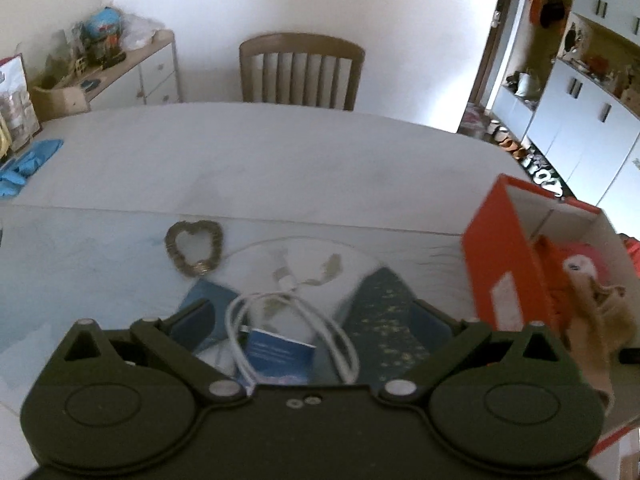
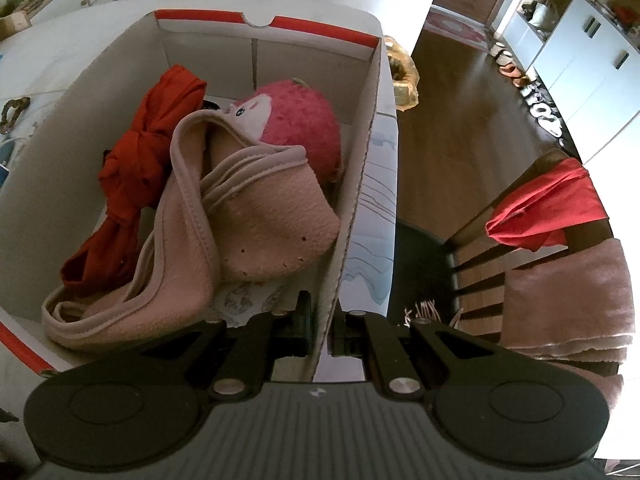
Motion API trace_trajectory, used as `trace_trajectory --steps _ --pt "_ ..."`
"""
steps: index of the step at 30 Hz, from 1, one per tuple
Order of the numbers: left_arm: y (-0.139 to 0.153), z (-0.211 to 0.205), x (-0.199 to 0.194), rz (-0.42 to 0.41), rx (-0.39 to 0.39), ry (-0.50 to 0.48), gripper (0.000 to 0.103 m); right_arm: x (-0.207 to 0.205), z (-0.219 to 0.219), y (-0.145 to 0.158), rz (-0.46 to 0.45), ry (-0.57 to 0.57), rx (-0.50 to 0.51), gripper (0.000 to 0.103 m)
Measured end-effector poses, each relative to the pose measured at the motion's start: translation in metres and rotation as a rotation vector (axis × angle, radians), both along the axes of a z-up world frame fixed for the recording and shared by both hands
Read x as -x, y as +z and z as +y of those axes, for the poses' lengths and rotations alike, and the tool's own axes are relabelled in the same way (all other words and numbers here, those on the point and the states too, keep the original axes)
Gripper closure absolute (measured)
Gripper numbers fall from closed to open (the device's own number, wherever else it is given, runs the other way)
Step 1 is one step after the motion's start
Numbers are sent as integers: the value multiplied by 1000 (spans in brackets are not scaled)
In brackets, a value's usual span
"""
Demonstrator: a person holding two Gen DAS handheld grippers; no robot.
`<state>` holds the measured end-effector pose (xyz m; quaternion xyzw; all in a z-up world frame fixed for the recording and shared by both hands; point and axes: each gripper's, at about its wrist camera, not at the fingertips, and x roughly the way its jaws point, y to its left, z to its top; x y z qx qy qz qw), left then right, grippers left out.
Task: Organize objects
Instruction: 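Move the left gripper back to the table over the white cable, then close the left gripper on the white cable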
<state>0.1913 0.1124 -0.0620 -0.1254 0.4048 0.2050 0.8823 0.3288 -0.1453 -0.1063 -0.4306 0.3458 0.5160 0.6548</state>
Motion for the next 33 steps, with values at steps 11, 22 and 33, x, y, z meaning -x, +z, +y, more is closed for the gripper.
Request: trace_trajectory --steps 11,22,33 --pt "-29 41 -10 74 52 -3 1 2 3 -1 -8 -9 7 96" --pt "-53 61 -22 148 50 61 18 4 4 -1 -13 -5 11 96" --pt "-58 66 -24 142 98 51 73 5 4 -1 -14 -3 11 96"
